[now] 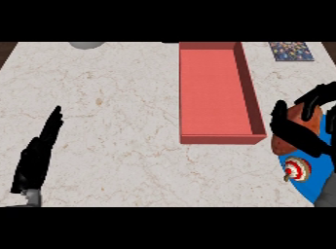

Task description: Pick the sweet potato from the plate and place it in the cardboard box

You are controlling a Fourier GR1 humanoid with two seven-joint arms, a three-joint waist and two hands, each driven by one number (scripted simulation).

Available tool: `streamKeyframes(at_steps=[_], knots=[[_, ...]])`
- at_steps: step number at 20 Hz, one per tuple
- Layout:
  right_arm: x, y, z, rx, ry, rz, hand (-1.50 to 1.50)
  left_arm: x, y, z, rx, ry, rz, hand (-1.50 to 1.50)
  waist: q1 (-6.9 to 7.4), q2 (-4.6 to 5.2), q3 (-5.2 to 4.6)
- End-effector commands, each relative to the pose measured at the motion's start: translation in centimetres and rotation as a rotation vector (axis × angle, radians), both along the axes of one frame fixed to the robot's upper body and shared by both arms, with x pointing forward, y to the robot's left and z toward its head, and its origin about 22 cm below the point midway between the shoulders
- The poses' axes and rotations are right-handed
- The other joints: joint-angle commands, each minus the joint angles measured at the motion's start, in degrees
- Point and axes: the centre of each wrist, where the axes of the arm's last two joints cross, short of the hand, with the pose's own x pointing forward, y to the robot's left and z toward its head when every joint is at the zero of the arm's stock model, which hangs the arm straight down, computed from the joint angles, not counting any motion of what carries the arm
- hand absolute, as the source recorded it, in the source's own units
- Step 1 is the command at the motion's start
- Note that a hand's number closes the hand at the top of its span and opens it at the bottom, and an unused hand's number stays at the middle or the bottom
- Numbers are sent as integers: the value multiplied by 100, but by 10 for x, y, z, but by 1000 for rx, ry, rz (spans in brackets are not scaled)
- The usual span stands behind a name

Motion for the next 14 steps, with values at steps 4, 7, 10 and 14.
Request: streamKeyframes(at_steps=[4,7,10,14], knots=[[57,44,43,12,-4,29,150,16,5,13,7,-6,-15,0,75,27,3],[83,40,51,25,16,2,150,5,-2,2,6,7,-28,0,65,23,5],[105,60,46,16,60,2,150,-6,1,-5,-1,-5,-18,0,88,23,4],[149,48,26,49,135,28,150,15,-5,2,1,-8,-18,0,94,49,6]])
